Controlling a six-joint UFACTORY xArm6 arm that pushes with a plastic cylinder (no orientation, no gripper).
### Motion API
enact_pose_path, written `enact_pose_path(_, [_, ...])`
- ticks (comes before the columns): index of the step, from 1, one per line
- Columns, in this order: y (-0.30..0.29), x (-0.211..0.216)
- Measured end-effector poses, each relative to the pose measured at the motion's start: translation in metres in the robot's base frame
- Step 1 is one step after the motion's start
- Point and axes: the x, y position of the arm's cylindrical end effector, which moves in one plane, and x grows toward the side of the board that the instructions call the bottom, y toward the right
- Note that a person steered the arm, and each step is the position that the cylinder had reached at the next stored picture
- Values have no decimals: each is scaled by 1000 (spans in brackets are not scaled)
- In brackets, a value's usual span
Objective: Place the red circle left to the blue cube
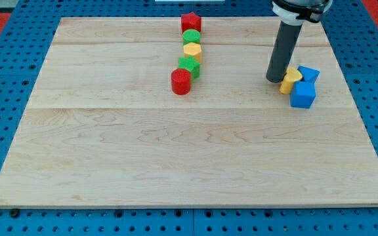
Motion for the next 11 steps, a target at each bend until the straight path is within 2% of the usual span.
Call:
enact_pose_path(1, [-7, 54])
enact_pose_path(2, [-57, 106])
enact_pose_path(3, [-179, 101])
enact_pose_path(4, [-244, 54])
enact_pose_path(5, [-234, 2])
enact_pose_path(6, [-198, -10])
enact_pose_path(8, [-146, 48])
enact_pose_path(11, [-113, 89])
